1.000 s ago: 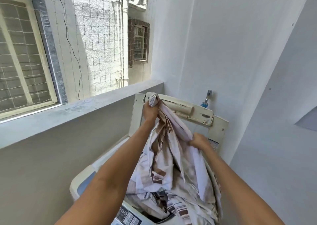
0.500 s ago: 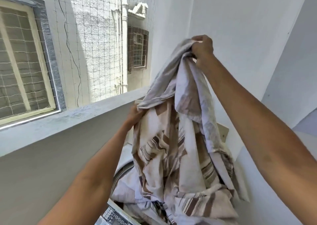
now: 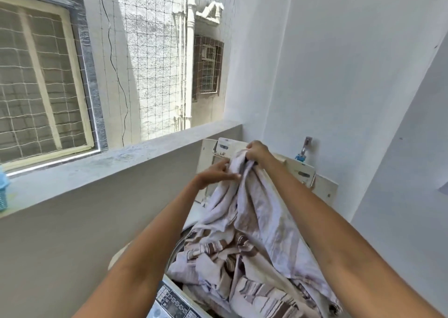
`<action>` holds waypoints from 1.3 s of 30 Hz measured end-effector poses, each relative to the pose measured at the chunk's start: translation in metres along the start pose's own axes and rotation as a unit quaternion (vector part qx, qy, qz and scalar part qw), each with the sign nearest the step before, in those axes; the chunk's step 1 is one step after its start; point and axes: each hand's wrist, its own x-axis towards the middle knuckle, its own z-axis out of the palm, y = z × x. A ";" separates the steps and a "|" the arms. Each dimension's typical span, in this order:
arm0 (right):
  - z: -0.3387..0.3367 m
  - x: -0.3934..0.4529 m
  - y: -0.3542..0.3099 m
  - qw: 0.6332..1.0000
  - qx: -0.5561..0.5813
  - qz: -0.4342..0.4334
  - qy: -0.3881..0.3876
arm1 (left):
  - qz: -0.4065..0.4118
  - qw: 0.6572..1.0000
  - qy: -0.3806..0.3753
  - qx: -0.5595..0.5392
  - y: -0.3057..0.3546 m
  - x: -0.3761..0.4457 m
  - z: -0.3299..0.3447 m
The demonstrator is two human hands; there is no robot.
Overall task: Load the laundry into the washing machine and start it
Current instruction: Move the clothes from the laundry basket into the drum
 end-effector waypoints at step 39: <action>-0.002 -0.032 0.093 0.976 0.180 -0.102 -0.065 | 0.126 0.896 0.417 -0.084 0.041 0.022 0.055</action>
